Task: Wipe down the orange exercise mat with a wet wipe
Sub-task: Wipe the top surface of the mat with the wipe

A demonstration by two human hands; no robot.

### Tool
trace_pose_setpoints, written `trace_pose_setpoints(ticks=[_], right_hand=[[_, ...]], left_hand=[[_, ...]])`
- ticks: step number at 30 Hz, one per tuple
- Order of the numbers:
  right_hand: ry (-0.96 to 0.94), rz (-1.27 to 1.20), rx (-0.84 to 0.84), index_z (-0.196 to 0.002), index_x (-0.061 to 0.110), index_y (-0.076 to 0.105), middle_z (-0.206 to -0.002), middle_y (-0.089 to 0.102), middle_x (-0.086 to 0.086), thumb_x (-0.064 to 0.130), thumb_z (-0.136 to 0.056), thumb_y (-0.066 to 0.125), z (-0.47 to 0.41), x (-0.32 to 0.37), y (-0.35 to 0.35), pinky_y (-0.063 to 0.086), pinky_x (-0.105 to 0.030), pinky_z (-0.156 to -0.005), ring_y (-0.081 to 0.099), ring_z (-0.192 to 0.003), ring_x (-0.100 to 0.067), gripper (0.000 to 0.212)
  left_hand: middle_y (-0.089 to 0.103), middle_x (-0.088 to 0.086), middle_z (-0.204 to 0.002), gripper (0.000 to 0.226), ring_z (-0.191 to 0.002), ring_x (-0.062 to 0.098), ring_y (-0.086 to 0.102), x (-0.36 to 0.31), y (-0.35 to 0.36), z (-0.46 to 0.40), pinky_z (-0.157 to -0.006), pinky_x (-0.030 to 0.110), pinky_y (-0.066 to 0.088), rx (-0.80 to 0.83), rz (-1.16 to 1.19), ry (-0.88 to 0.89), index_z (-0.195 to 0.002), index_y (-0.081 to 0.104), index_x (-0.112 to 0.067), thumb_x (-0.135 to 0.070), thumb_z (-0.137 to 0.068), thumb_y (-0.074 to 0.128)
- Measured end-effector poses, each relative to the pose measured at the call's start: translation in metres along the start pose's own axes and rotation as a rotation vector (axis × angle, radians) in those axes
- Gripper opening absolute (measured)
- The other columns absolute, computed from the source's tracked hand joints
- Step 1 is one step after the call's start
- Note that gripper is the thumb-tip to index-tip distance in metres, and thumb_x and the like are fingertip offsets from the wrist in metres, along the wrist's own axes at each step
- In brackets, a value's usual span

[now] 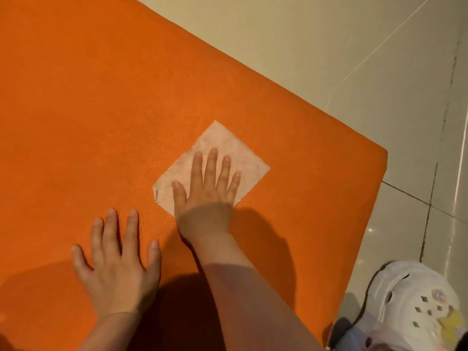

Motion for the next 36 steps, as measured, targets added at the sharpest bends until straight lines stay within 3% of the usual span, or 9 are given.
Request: trace_pose_setpoints(ticks=[3,10,15,19,22,25,27,32,36], right_hand=[[-0.031,0.013,-0.01,-0.156,0.028,0.003,-0.164,-0.006,0.001,0.054,-0.101,0.015,-0.016,-0.042,-0.016,-0.012,-0.042,-0.118,-0.007,-0.151,-0.024,0.062],[0.606,-0.035,-0.024,-0.158,0.022,-0.004,-0.164,-0.012,-0.006,0.054,-0.102,0.012,-0.035,-0.266,-0.089,-0.006,-0.046,-0.121,-0.011,-0.151,-0.028,0.066],[0.767,-0.098,-0.105,-0.157,0.02,-0.004,-0.164,-0.012,-0.007,0.047,-0.104,0.011,-0.019,-0.222,-0.064,-0.01,-0.046,-0.119,-0.012,-0.15,-0.028,0.062],[0.39,-0.016,-0.043,-0.157,0.019,0.007,-0.164,-0.004,-0.009,0.049,-0.094,0.009,-0.016,-0.108,-0.023,-0.01,-0.046,-0.117,-0.005,-0.151,-0.032,0.07],[0.06,0.012,-0.053,-0.153,0.019,0.031,-0.162,0.019,-0.009,0.05,-0.095,0.023,-0.001,-0.04,-0.012,0.0,-0.051,-0.117,0.013,-0.149,-0.033,0.066],[-0.12,0.013,0.091,-0.155,0.034,-0.003,-0.159,-0.022,0.006,0.059,-0.099,0.016,-0.009,-0.05,-0.012,-0.021,-0.04,-0.116,-0.022,-0.148,-0.019,0.064],[0.031,0.026,0.061,-0.154,0.034,-0.01,-0.156,-0.028,0.007,0.063,-0.098,0.01,-0.029,-0.11,-0.031,-0.02,-0.037,-0.116,-0.024,-0.148,-0.018,0.067],[0.543,0.013,0.021,-0.157,0.019,-0.005,-0.164,-0.011,-0.013,0.057,-0.101,0.013,-0.058,-0.279,-0.091,-0.008,-0.042,-0.12,-0.011,-0.15,-0.03,0.07],[0.698,-0.08,-0.052,-0.157,0.018,-0.004,-0.164,-0.012,-0.01,0.051,-0.103,0.013,-0.058,-0.287,-0.096,-0.01,-0.043,-0.12,-0.013,-0.15,-0.028,0.065]], left_hand=[[0.032,0.016,-0.156,0.068,-0.145,0.033,0.024,0.001,0.002,0.0,-0.112,0.063,0.012,0.013,-0.012,0.002,-0.145,0.046,-0.015,-0.05,-0.089,0.033],[0.034,0.018,-0.155,0.067,-0.145,0.036,0.027,0.001,0.002,0.0,-0.111,0.065,0.013,0.002,0.005,0.013,-0.145,0.047,-0.014,-0.049,-0.09,0.034],[0.034,0.018,-0.155,0.067,-0.144,0.037,0.026,0.001,0.004,-0.002,-0.11,0.067,0.015,0.029,-0.019,0.016,-0.145,0.045,-0.015,-0.05,-0.09,0.033],[0.032,0.015,-0.157,0.066,-0.146,0.033,0.022,0.004,0.008,-0.002,-0.112,0.064,0.012,0.054,-0.037,0.009,-0.148,0.041,-0.019,-0.053,-0.091,0.03],[0.032,0.014,-0.157,0.065,-0.146,0.031,0.022,0.004,0.011,-0.001,-0.112,0.061,0.013,0.037,-0.051,0.002,-0.147,0.041,-0.021,-0.053,-0.091,0.03],[0.032,0.013,-0.156,0.065,-0.145,0.031,0.023,0.005,0.01,-0.001,-0.111,0.061,0.014,0.02,-0.065,0.002,-0.147,0.041,-0.022,-0.052,-0.09,0.032],[0.032,0.013,-0.156,0.064,-0.145,0.031,0.022,0.005,0.01,-0.001,-0.111,0.06,0.014,0.017,-0.055,0.001,-0.147,0.041,-0.023,-0.051,-0.09,0.032],[0.032,0.014,-0.156,0.065,-0.145,0.032,0.022,0.003,0.009,-0.001,-0.111,0.063,0.014,0.021,-0.04,0.008,-0.147,0.041,-0.021,-0.051,-0.09,0.032],[0.033,0.015,-0.156,0.066,-0.144,0.034,0.024,0.002,0.008,-0.002,-0.111,0.065,0.013,0.028,-0.009,0.005,-0.146,0.042,-0.021,-0.052,-0.088,0.033]])
Point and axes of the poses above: each hand's wrist, its own z-axis away from the middle knuckle, its own y-axis out of the palm, x = y × z, the point moved 8 cm from there along -z, towards the middle knuckle
